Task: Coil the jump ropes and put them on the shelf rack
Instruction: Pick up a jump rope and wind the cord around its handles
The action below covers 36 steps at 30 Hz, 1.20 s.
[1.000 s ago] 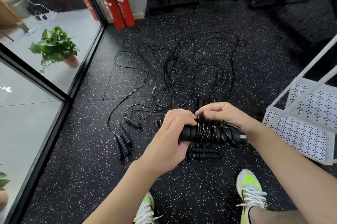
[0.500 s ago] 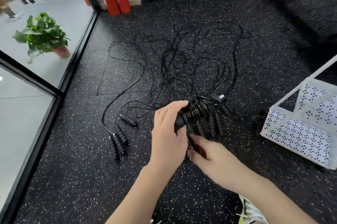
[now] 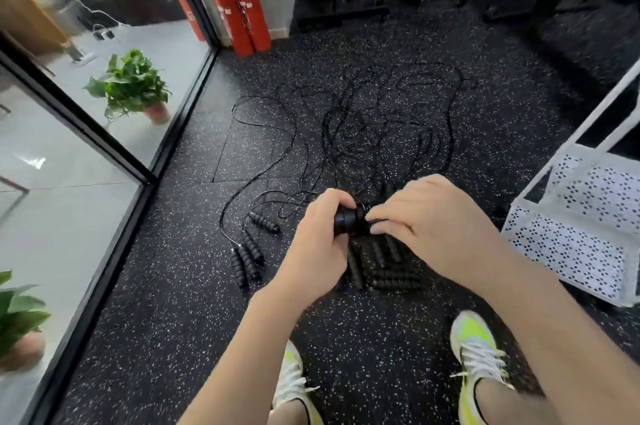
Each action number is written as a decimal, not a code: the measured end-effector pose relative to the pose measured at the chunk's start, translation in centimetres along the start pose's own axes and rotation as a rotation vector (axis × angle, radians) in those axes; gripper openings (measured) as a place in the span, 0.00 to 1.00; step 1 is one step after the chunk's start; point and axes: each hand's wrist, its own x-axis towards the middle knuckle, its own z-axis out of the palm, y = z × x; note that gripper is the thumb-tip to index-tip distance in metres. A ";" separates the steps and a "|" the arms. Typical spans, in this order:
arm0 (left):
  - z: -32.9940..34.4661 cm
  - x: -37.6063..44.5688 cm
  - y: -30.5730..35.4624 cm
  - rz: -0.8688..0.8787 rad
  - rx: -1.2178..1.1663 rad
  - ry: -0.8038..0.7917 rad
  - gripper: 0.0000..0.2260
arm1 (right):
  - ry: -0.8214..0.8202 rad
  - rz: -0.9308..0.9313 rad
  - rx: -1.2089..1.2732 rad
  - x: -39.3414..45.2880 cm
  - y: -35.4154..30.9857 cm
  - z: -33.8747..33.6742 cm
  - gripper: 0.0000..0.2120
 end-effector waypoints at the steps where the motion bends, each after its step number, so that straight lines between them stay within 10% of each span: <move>1: -0.4 -0.1 0.3 0.017 -0.006 0.010 0.28 | 0.029 0.010 0.029 0.4 0.4 -0.4 0.15; 16: -3.1 4.6 0.8 0.077 -0.206 -0.173 0.19 | -0.011 0.090 0.173 3.1 5.7 0.3 0.13; 25: -3.7 4.4 1.7 0.064 -0.543 -0.266 0.20 | -0.034 0.296 0.899 2.6 5.7 1.4 0.09; 31: -2.4 5.1 1.5 -0.007 -0.810 -0.079 0.16 | 0.095 0.595 0.655 0.8 4.4 5.4 0.13; 36: -0.7 5.9 1.9 -0.115 -0.788 0.183 0.13 | 0.087 0.581 0.999 2.6 2.1 4.3 0.06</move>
